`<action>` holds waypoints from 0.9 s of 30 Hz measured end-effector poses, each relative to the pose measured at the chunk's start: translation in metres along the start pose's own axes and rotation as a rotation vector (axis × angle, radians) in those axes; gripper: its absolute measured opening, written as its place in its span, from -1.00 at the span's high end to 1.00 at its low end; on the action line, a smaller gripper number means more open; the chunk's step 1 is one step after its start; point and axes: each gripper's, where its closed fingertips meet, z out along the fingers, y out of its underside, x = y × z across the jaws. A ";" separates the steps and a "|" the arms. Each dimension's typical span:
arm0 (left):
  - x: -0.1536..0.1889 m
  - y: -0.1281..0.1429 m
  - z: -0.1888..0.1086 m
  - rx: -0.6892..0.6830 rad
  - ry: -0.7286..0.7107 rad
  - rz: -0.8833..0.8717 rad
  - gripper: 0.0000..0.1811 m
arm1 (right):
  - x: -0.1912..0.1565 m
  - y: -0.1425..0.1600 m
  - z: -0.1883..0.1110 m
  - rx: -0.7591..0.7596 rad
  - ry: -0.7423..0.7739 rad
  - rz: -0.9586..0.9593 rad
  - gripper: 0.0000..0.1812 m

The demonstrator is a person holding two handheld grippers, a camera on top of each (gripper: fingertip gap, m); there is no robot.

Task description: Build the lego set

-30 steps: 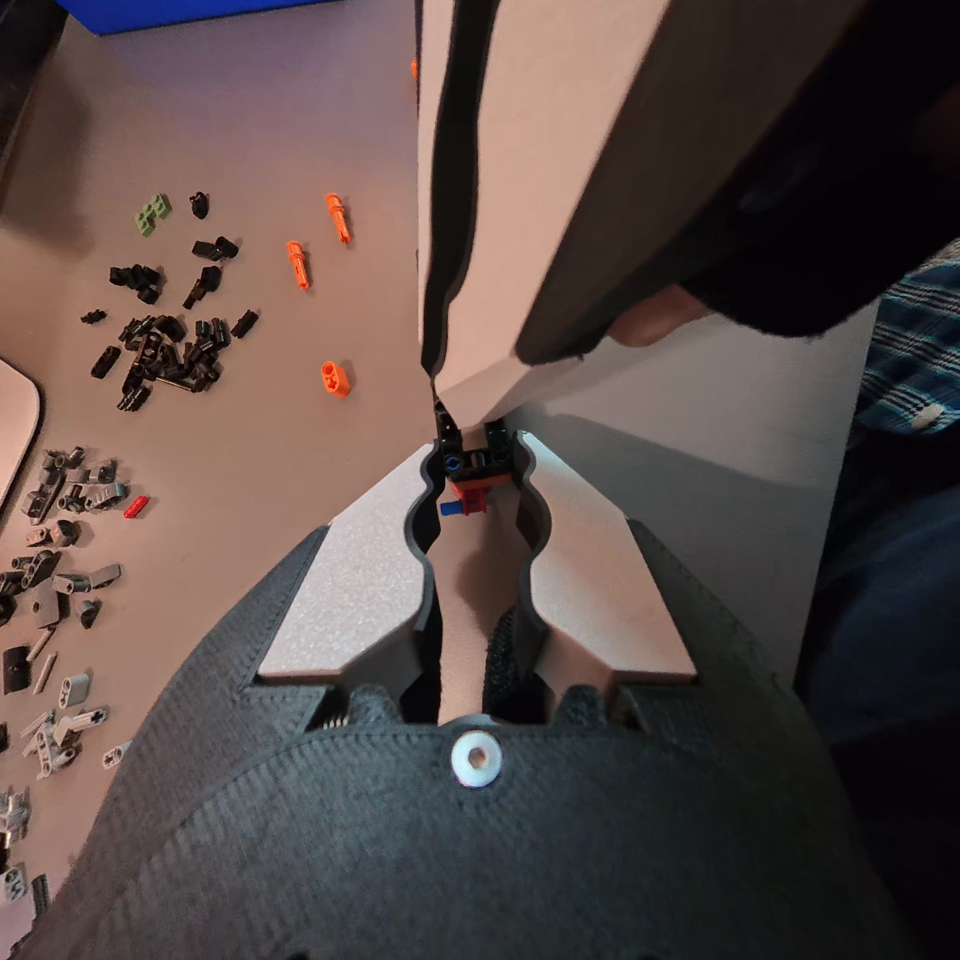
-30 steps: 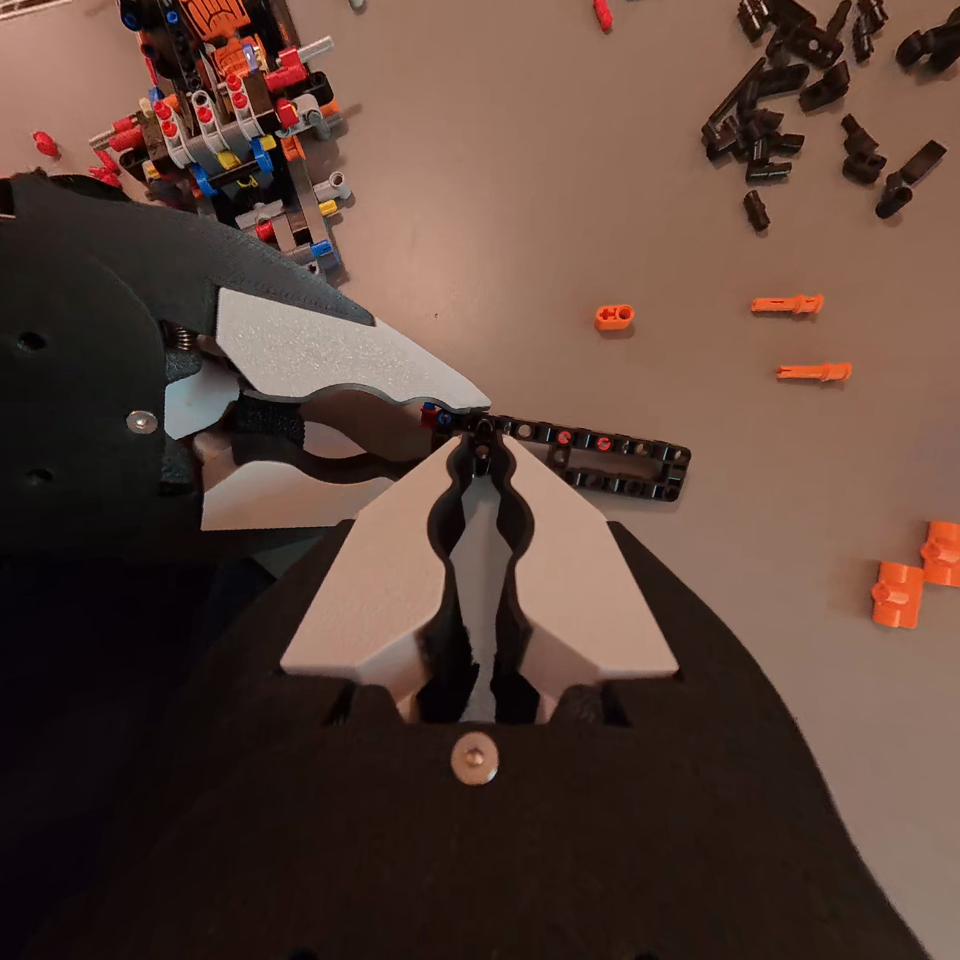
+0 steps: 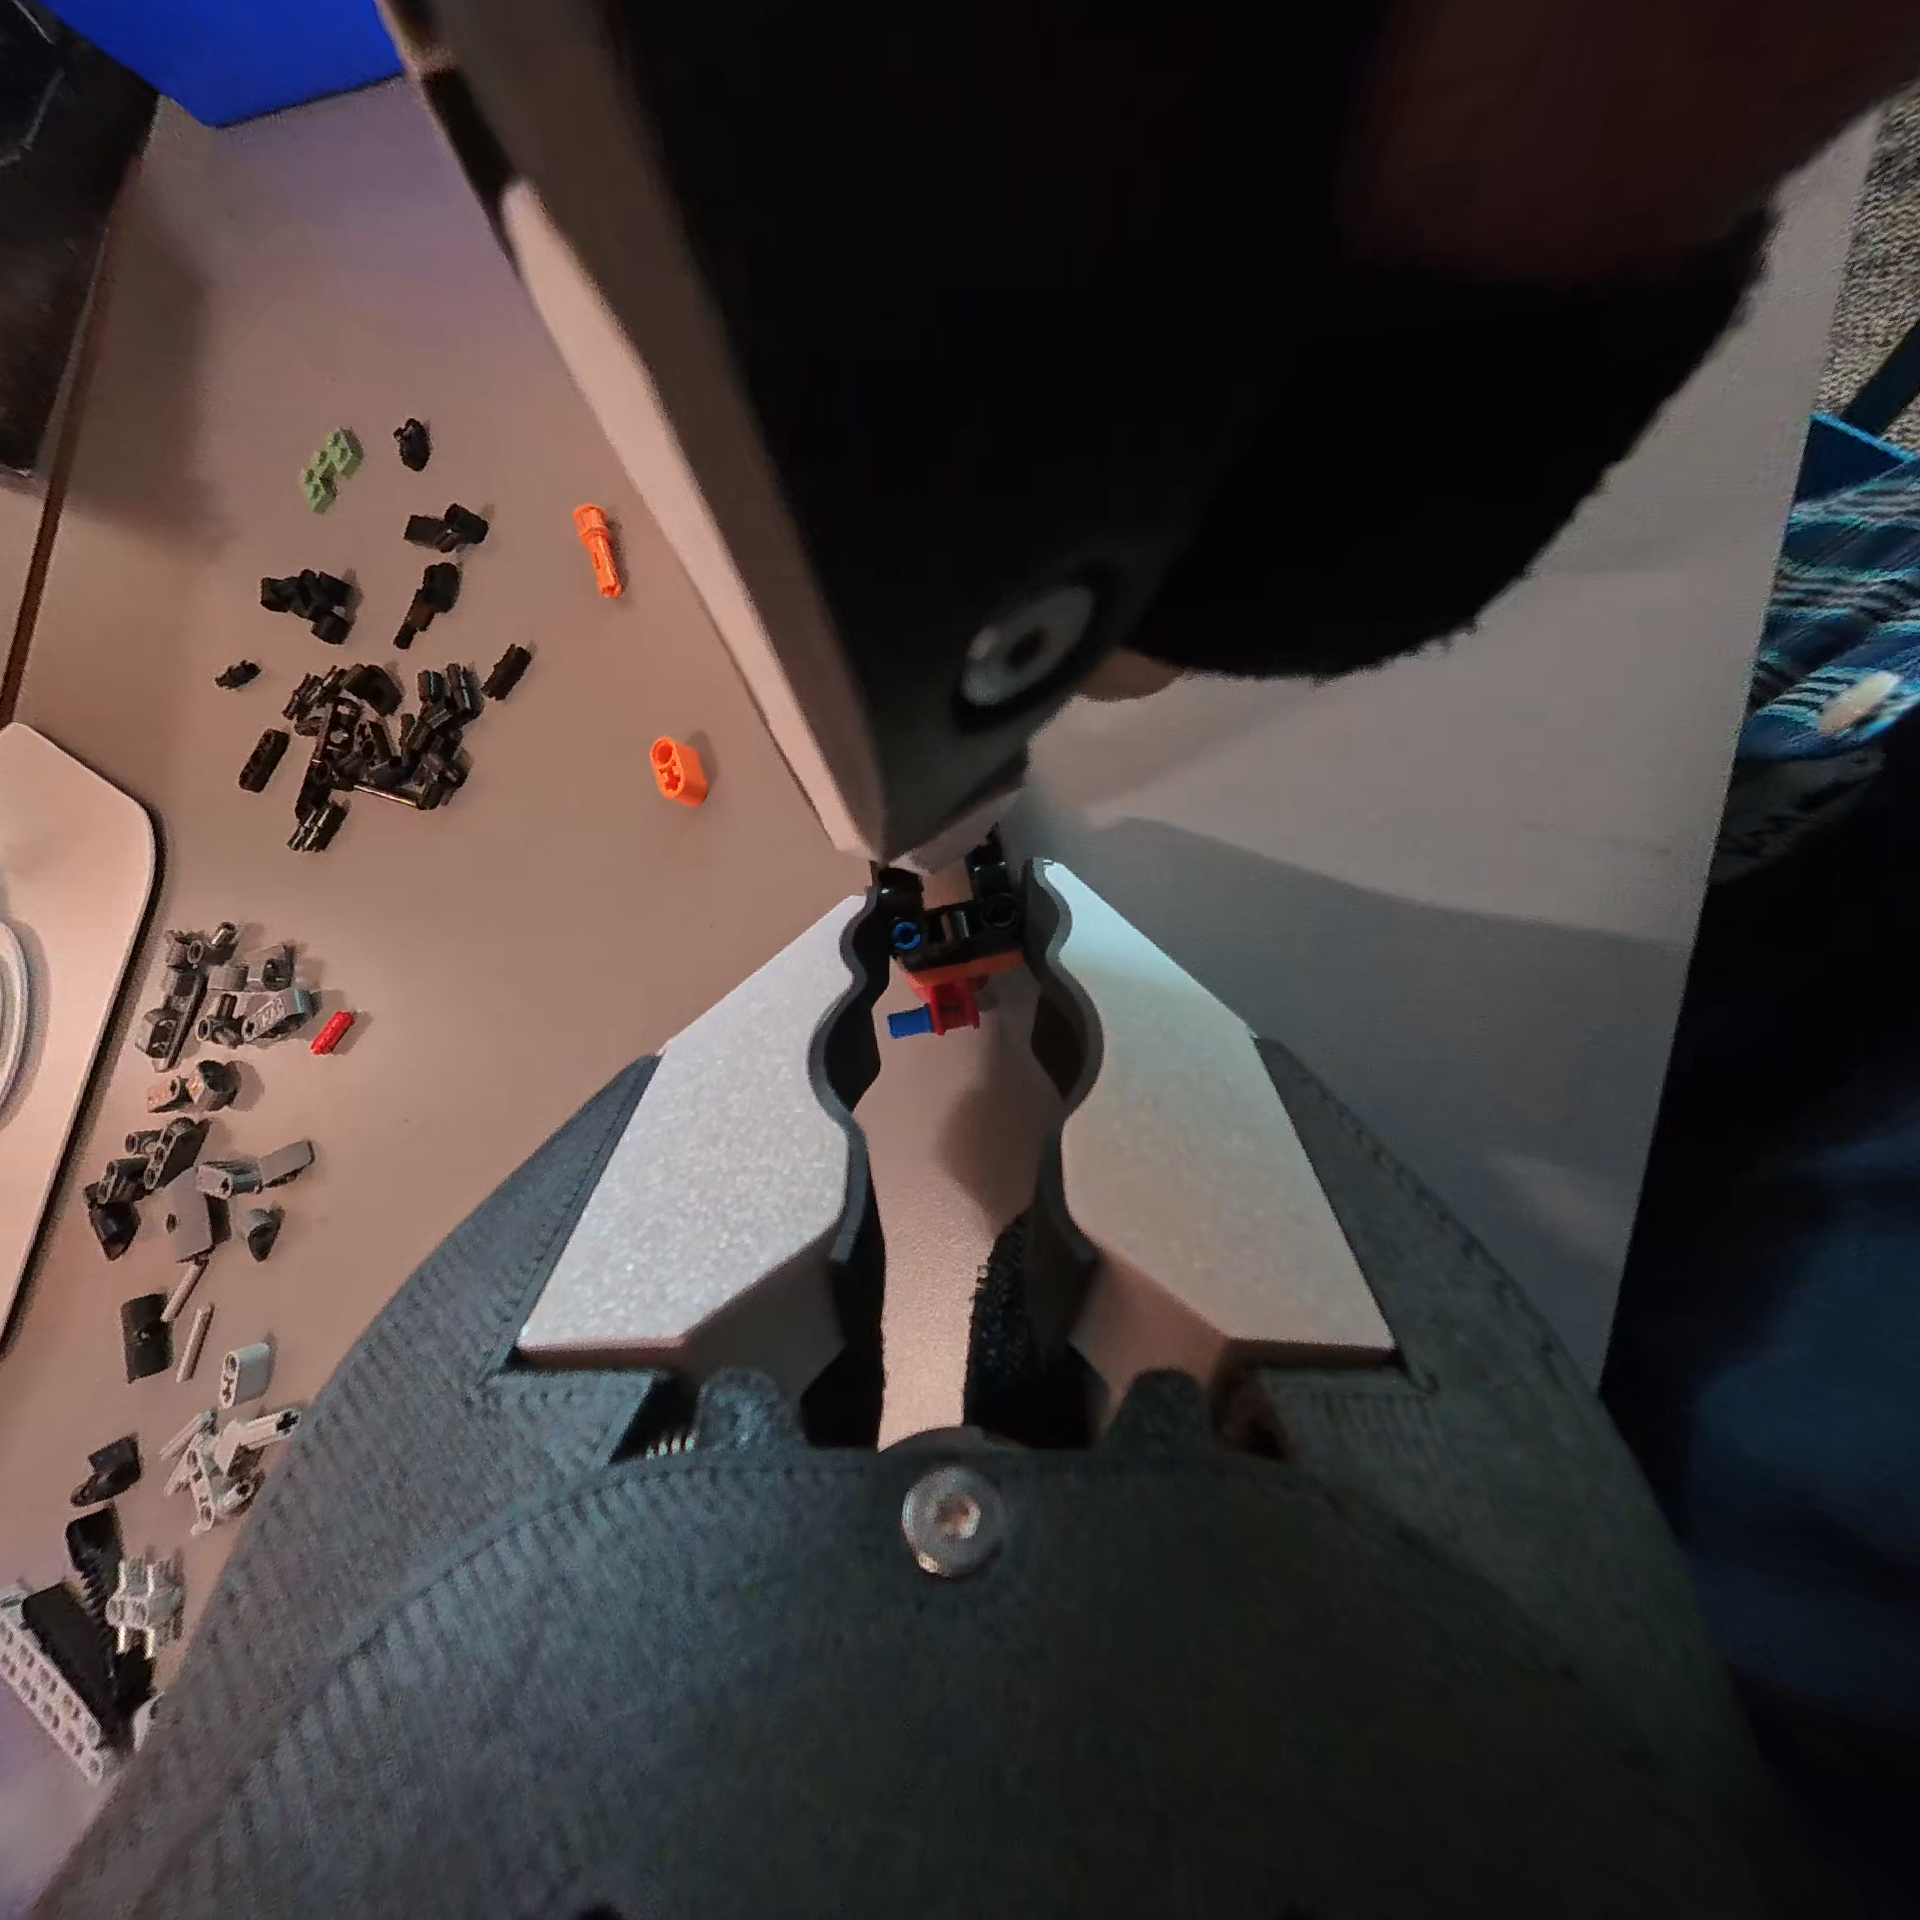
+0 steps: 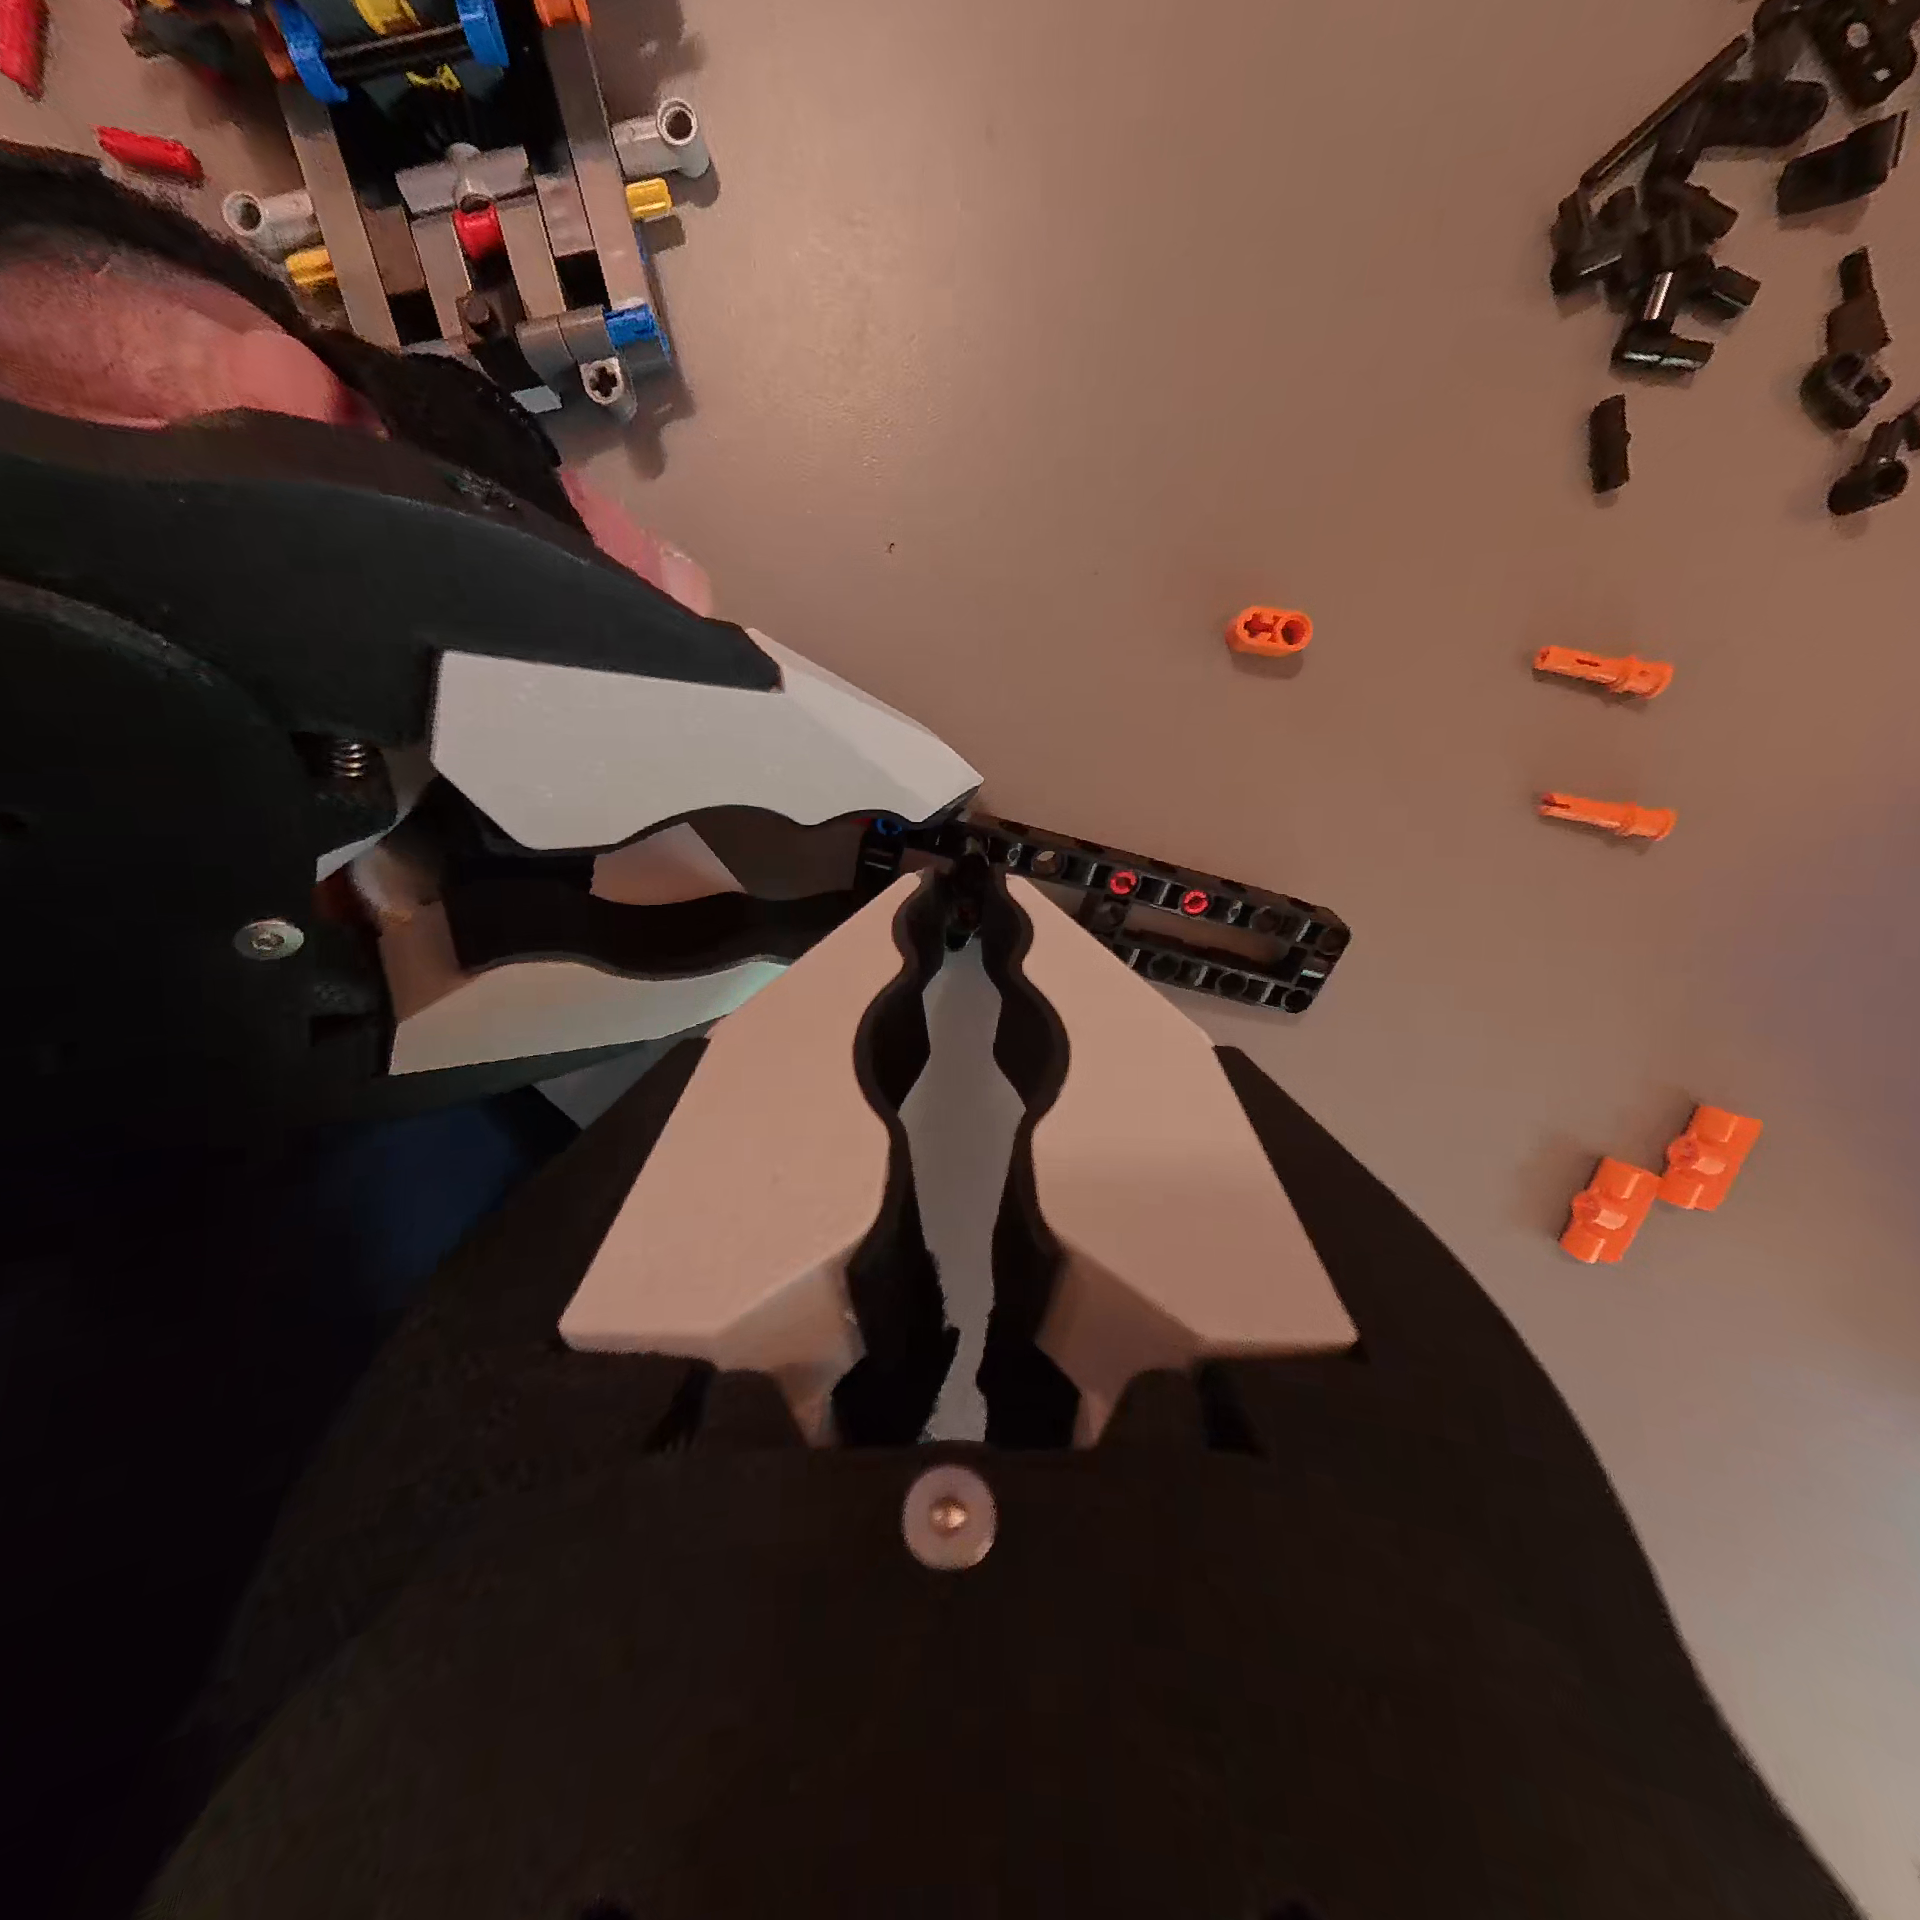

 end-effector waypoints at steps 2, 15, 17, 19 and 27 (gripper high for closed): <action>0.000 0.000 0.000 -0.004 0.002 -0.001 0.74 | 0.000 0.000 0.000 -0.015 -0.005 -0.006 0.95; 0.000 0.002 0.000 -0.012 0.005 0.001 0.74 | 0.000 -0.001 0.004 -0.083 -0.024 -0.054 0.95; 0.000 0.001 0.000 -0.012 -0.004 0.010 0.73 | 0.000 -0.001 0.004 -0.082 -0.022 -0.051 0.95; 0.000 0.002 0.000 -0.008 0.007 -0.008 0.73 | 0.000 -0.002 0.004 -0.080 -0.013 -0.053 0.95; -0.005 0.007 -0.002 0.021 0.008 -0.069 0.72 | -0.003 -0.006 0.006 0.019 -0.129 0.029 0.88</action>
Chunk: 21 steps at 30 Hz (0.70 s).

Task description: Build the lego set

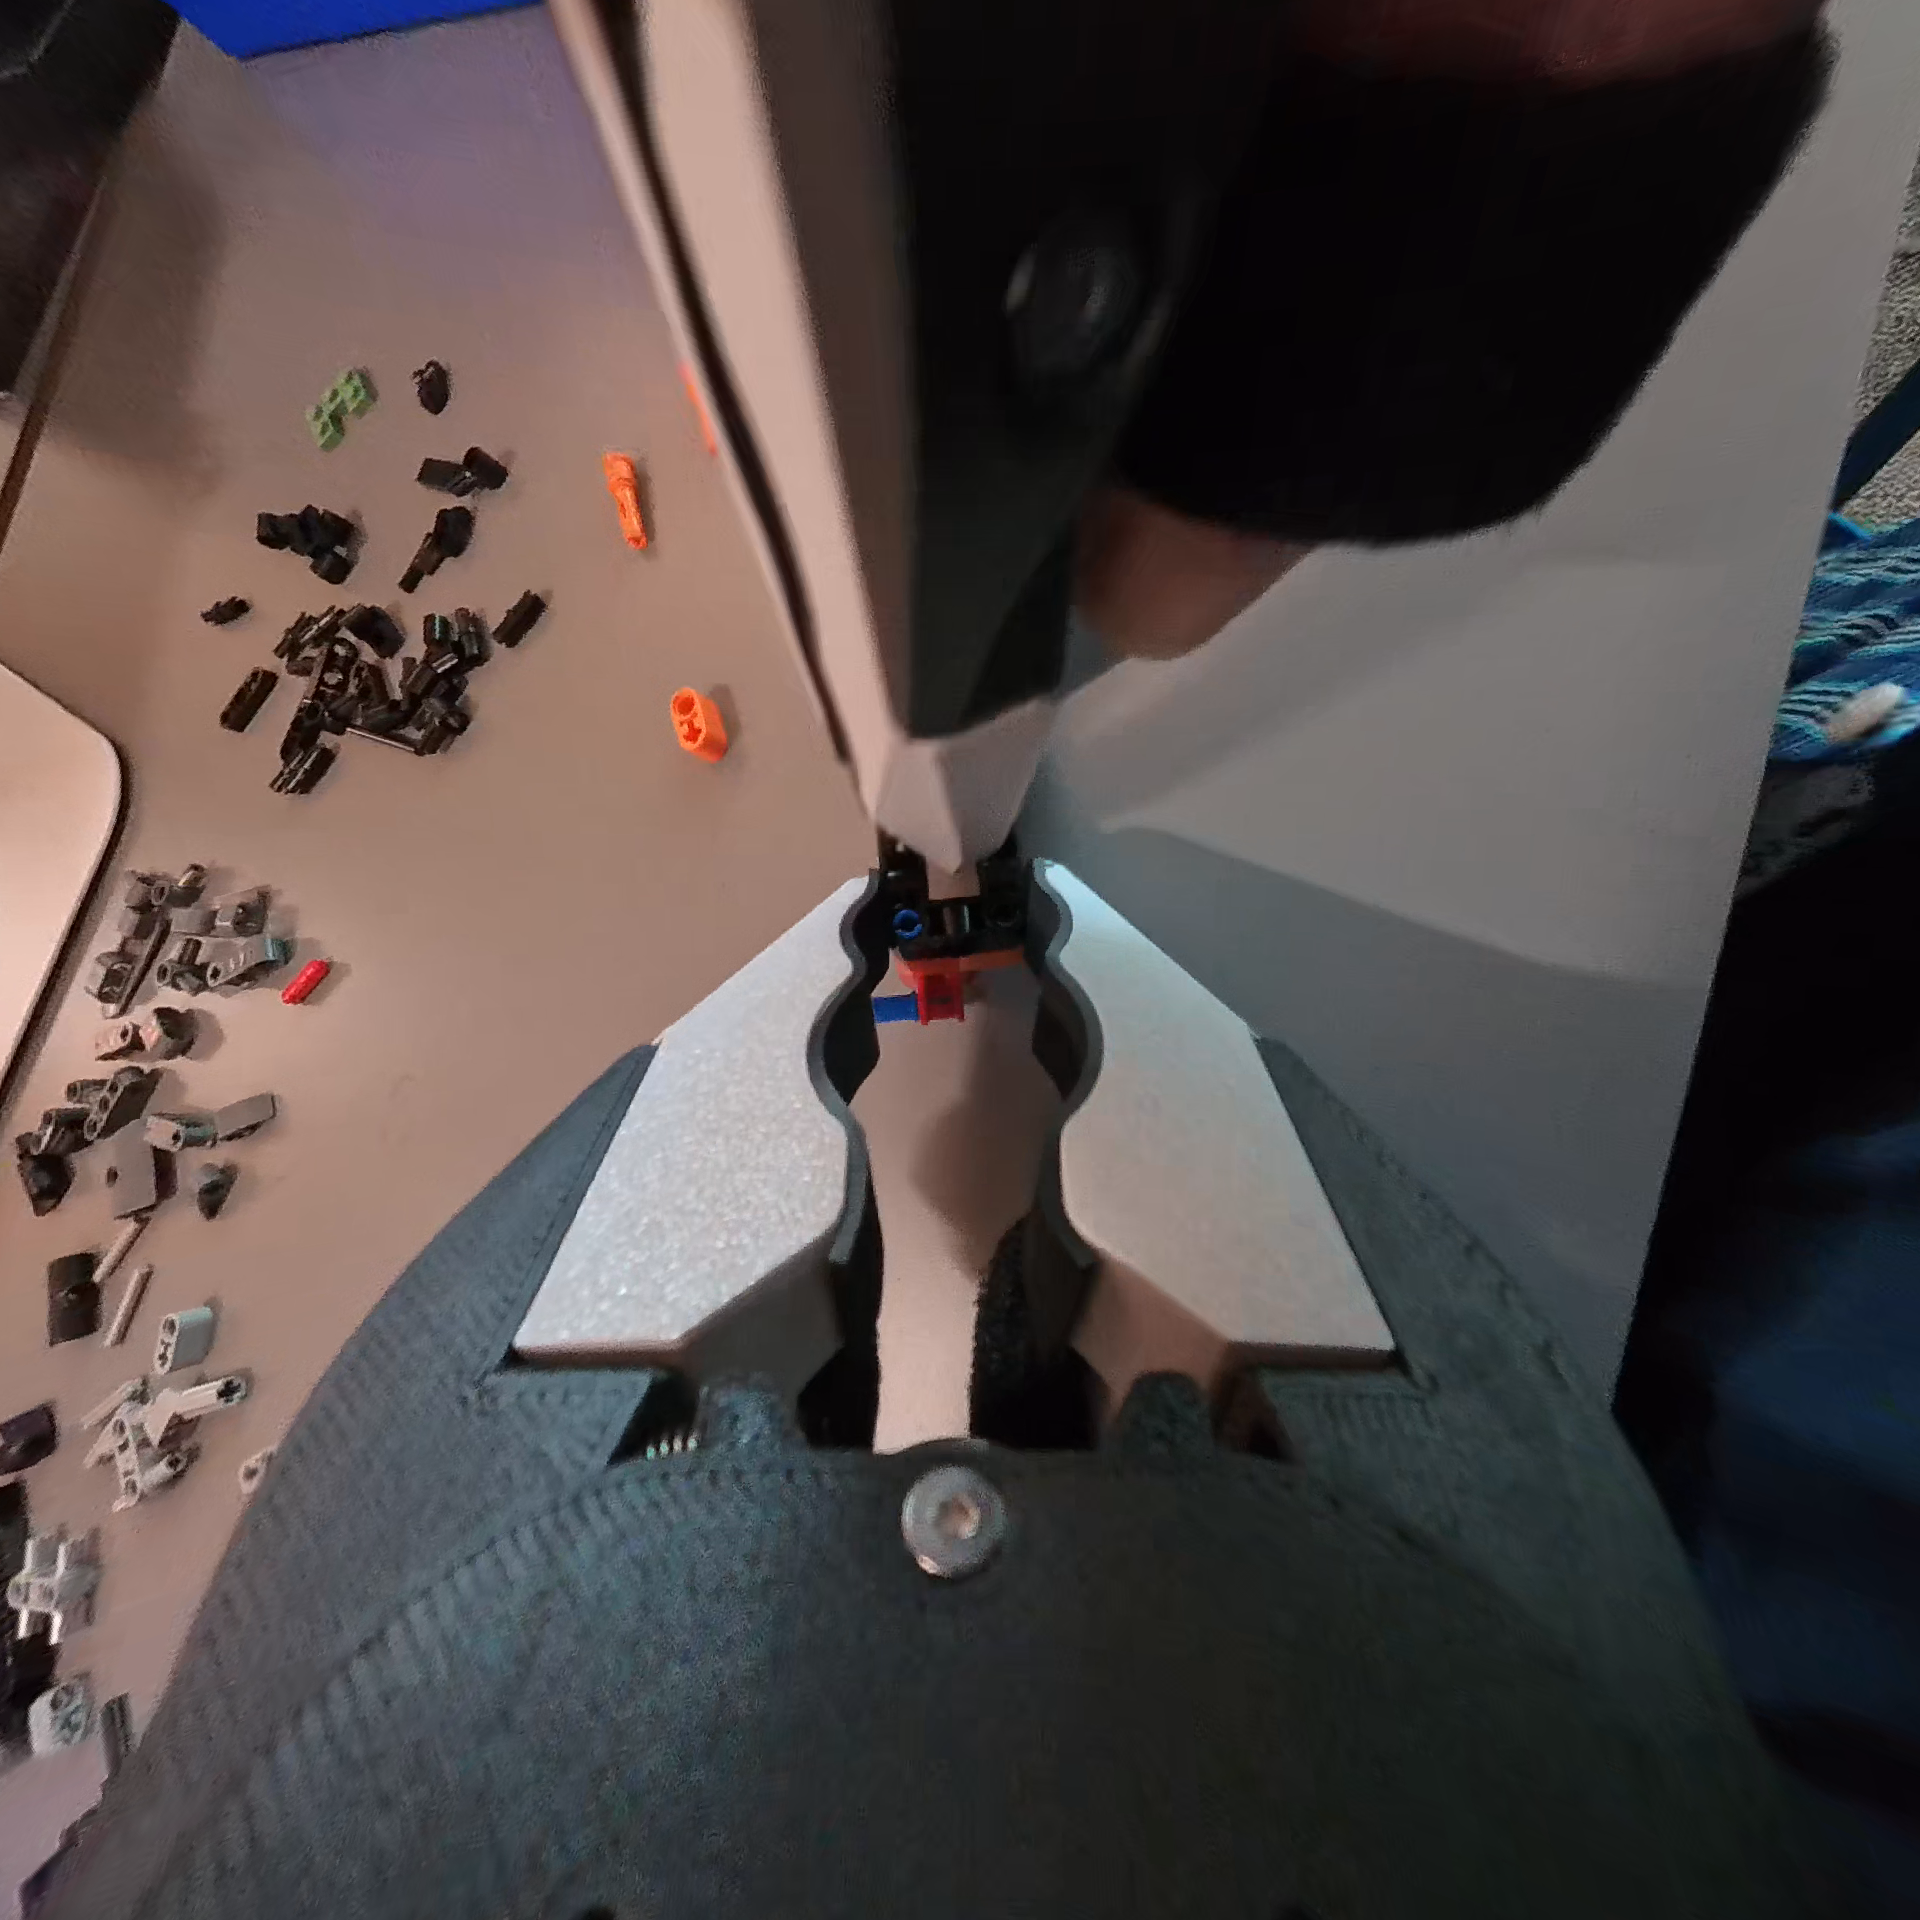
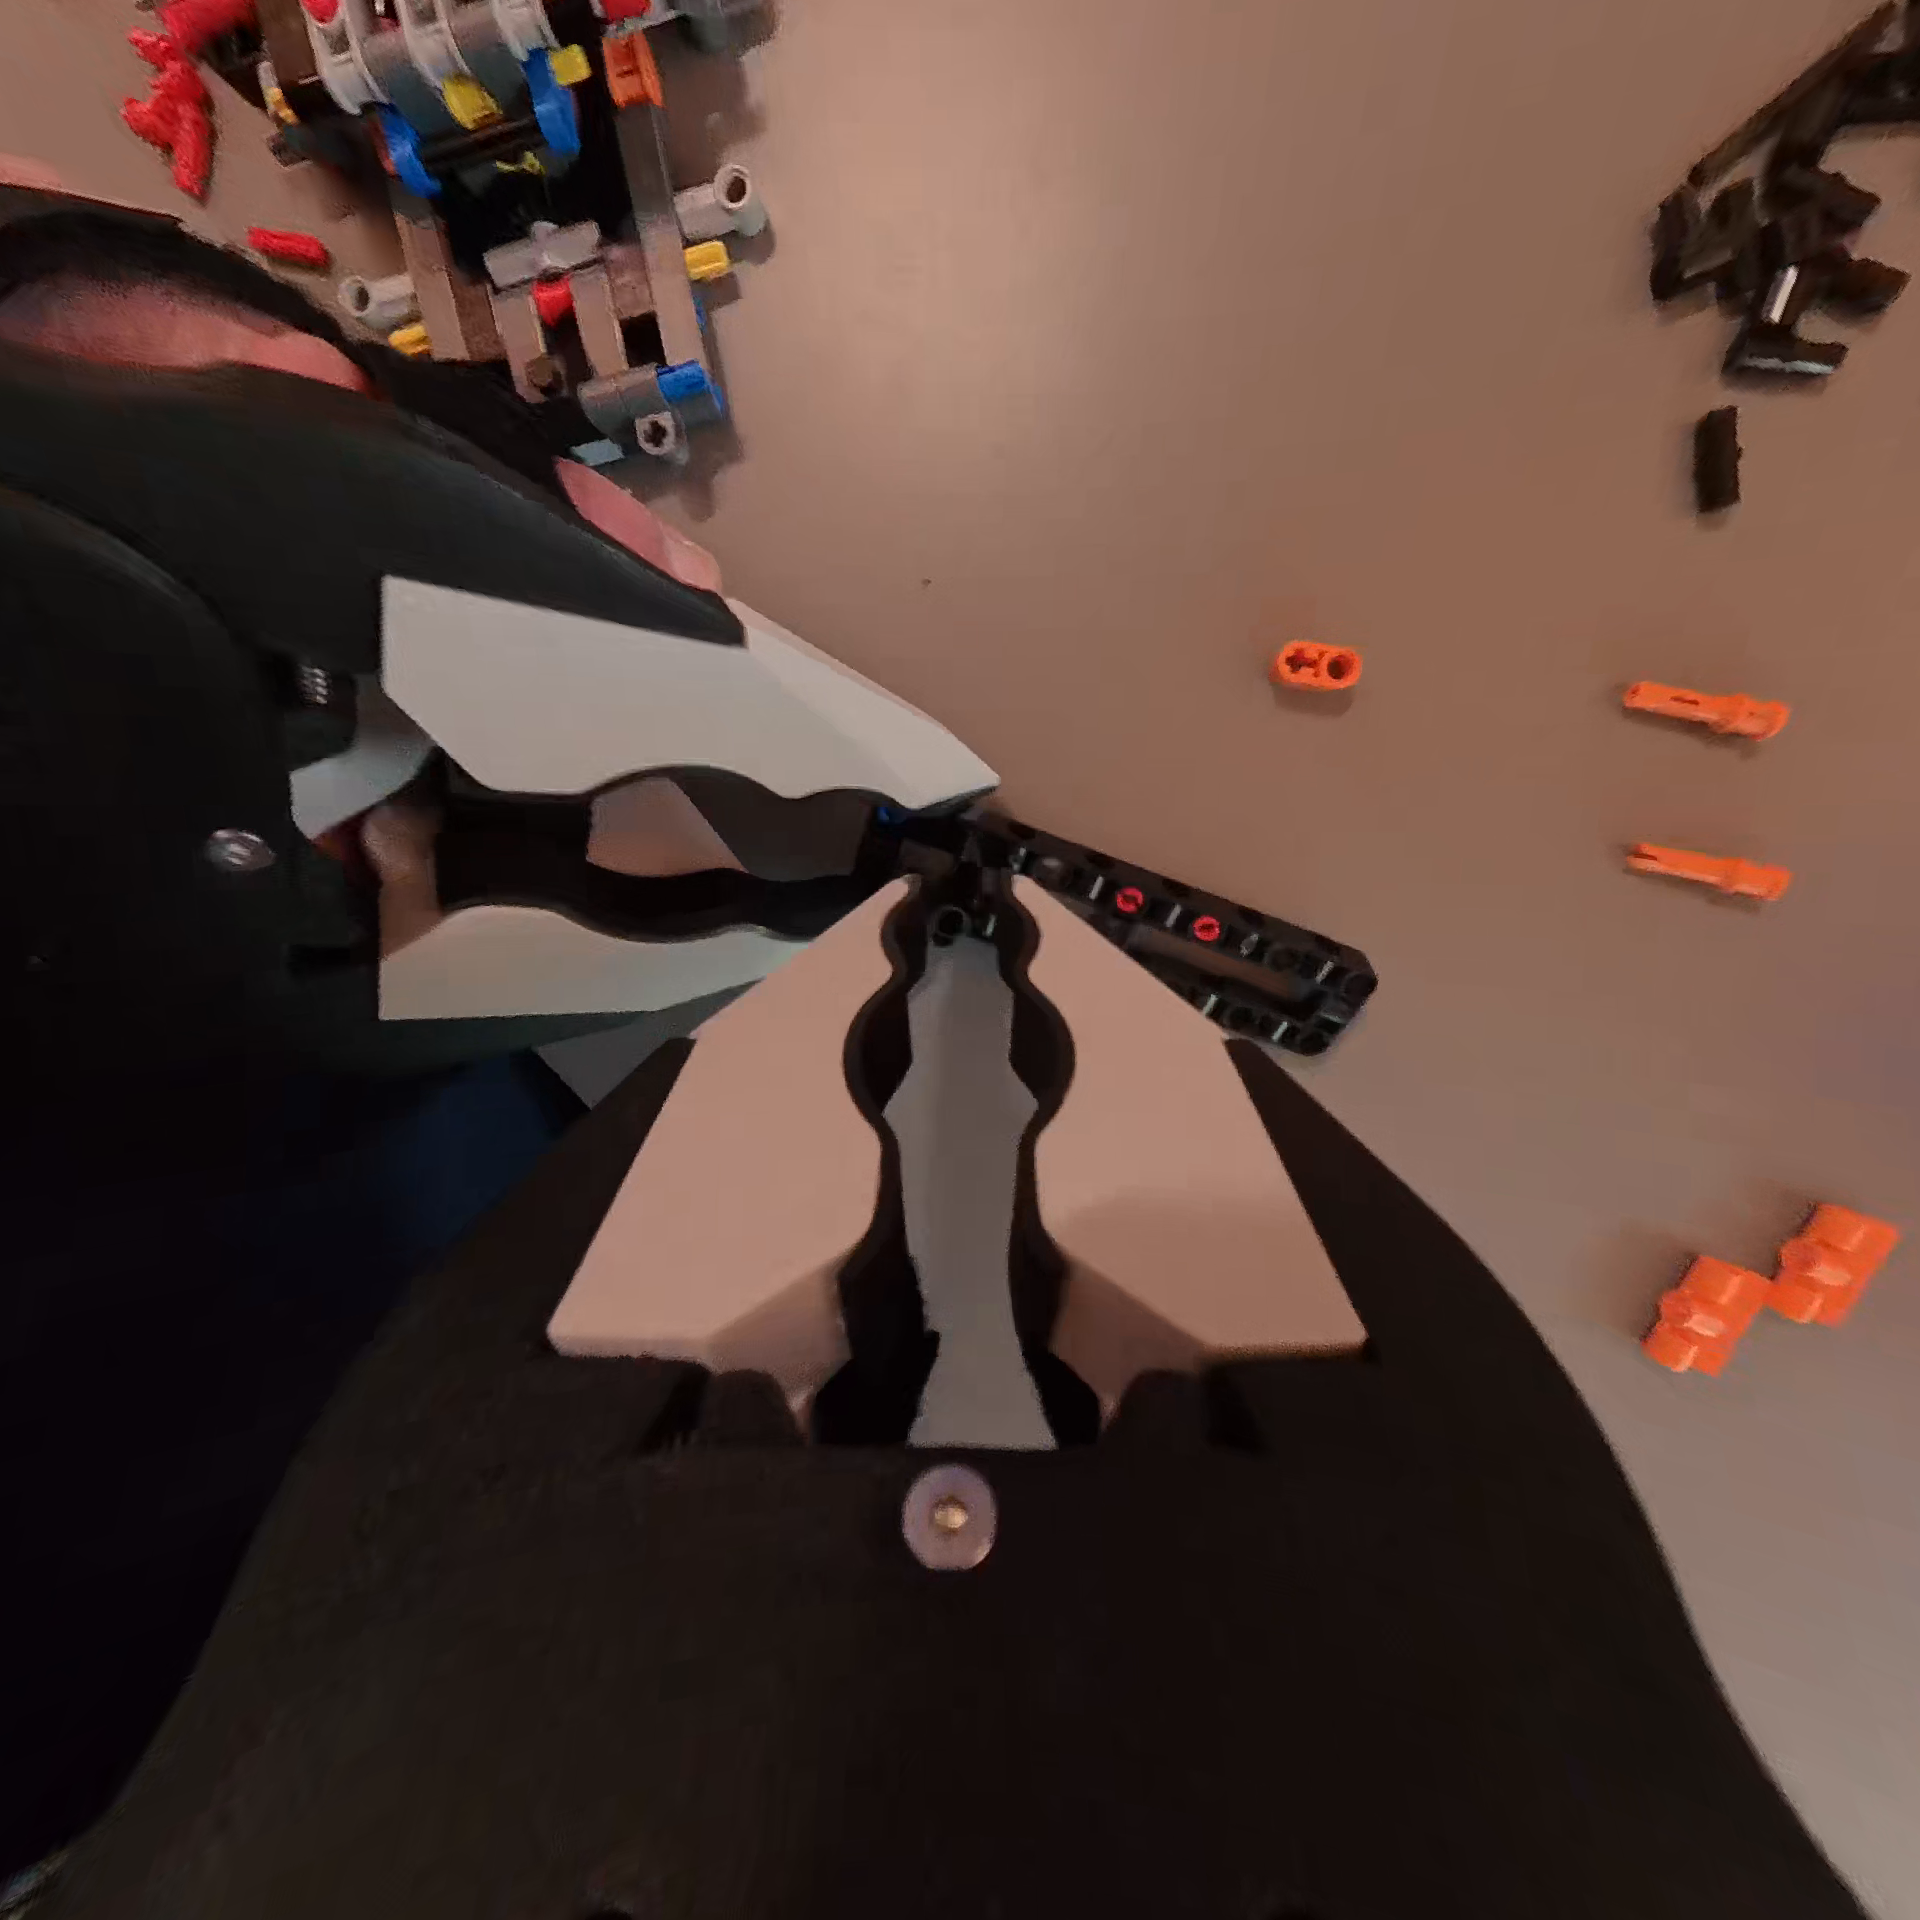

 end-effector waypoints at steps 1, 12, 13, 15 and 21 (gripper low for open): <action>-0.001 0.001 0.000 0.000 0.001 -0.005 0.72 | 0.001 0.000 -0.001 0.017 -0.008 0.017 0.86; -0.001 0.000 0.000 0.003 -0.002 -0.004 0.72 | 0.000 -0.008 -0.005 0.161 -0.056 0.125 0.96; -0.001 0.000 0.000 0.000 -0.006 0.000 0.72 | 0.000 -0.008 -0.005 0.160 -0.047 0.122 0.96; 0.000 0.000 0.000 -0.002 -0.009 0.007 0.72 | 0.000 -0.008 -0.005 0.147 -0.023 0.102 0.97; 0.000 0.000 -0.001 -0.024 -0.022 0.036 0.73 | 0.000 -0.009 -0.003 0.078 -0.010 0.052 0.98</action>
